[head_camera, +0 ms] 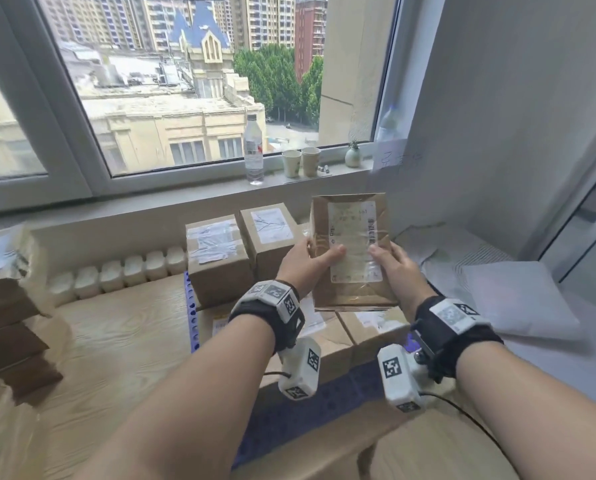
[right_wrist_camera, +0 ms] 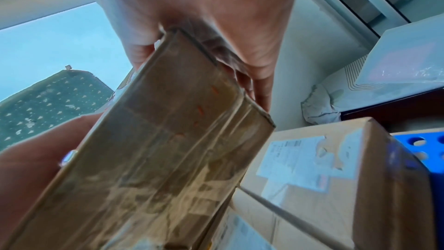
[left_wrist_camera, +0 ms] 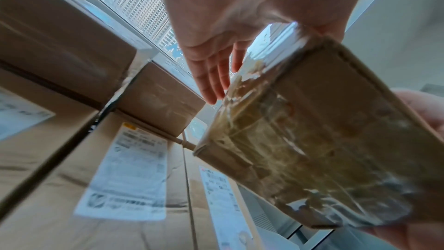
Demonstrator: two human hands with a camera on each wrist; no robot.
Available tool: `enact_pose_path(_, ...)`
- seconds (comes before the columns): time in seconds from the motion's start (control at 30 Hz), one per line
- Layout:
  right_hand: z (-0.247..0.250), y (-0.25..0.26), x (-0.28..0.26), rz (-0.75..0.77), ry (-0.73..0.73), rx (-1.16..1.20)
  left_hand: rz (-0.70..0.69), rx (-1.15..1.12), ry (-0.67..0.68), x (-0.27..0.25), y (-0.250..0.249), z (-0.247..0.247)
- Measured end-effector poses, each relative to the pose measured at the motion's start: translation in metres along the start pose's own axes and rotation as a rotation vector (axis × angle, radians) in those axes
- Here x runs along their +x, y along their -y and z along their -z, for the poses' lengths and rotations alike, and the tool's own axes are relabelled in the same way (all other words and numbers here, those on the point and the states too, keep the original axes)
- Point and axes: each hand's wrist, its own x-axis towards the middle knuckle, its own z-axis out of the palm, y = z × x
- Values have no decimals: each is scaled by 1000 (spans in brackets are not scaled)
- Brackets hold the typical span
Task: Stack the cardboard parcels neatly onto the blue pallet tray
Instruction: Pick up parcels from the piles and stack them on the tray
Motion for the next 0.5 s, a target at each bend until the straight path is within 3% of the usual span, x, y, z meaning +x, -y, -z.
enact_pose_path(0.2, 11, -1, 68, -35, -117, -75, -28, 98, 10, 54, -8, -4)
enact_pose_path(0.4, 17, -10, 112, -118, -125, -158, -90, 316, -179, 92, -8, 8)
enact_pose_path(0.5, 14, -15, 136, -140, -110, -204, -52, 402, -198, 112, -3, 14)
